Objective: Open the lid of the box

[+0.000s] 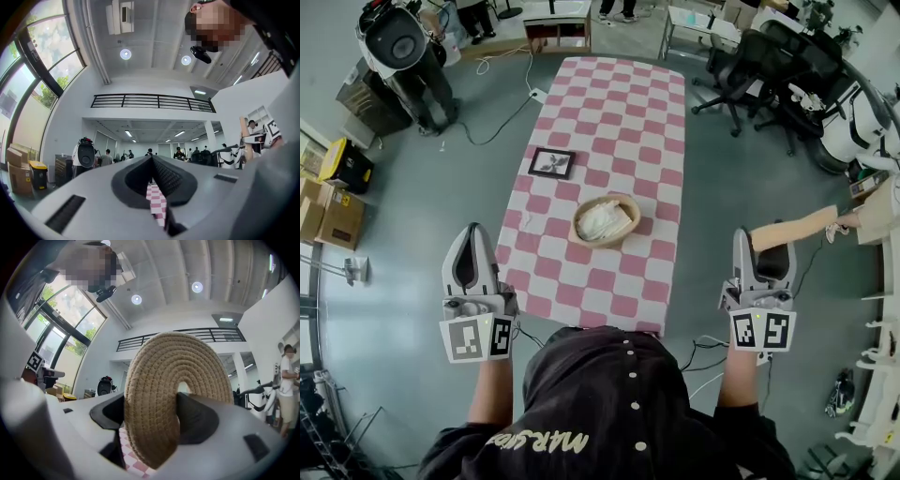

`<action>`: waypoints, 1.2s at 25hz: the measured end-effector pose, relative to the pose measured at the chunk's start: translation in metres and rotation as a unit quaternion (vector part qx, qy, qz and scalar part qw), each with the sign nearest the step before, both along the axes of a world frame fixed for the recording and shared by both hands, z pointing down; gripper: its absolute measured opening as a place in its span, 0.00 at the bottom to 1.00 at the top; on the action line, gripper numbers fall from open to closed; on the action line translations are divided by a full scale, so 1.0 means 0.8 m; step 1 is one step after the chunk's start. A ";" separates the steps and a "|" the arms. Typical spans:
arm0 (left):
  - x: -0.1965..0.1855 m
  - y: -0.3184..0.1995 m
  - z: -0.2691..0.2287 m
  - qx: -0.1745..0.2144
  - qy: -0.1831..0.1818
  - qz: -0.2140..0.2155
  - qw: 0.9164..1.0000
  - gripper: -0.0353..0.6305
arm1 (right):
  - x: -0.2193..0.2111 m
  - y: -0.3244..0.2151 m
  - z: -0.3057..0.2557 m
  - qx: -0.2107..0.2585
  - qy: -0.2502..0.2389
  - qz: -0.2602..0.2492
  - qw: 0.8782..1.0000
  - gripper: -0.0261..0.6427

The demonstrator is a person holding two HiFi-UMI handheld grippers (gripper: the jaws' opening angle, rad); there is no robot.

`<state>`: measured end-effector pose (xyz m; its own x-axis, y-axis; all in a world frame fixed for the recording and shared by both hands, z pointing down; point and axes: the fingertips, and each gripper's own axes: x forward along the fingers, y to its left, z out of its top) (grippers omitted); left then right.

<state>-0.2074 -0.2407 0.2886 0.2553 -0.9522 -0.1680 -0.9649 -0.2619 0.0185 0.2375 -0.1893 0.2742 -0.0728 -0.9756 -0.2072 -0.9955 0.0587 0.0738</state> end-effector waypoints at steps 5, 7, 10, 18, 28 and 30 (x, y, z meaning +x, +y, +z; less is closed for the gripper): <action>0.002 -0.001 0.001 -0.001 0.000 0.001 1.000 0.07 | -0.003 -0.006 0.003 -0.001 0.003 -0.003 1.000 0.52; 0.001 -0.001 0.000 -0.001 0.000 0.001 1.000 0.07 | -0.007 -0.006 0.001 0.000 0.005 -0.005 1.000 0.52; -0.001 -0.001 -0.001 0.000 0.000 0.000 1.000 0.07 | -0.011 -0.008 0.001 0.000 0.008 -0.008 1.000 0.52; 0.003 -0.004 0.001 0.000 -0.003 0.001 1.000 0.07 | -0.017 -0.016 0.007 -0.005 0.021 -0.012 1.000 0.52; 0.011 -0.012 0.005 -0.006 -0.005 0.008 1.000 0.07 | -0.021 -0.023 0.015 -0.015 0.025 -0.019 0.999 0.52; 0.013 -0.013 0.005 -0.006 -0.004 0.009 1.000 0.07 | -0.021 -0.024 0.015 -0.017 0.025 -0.020 0.999 0.52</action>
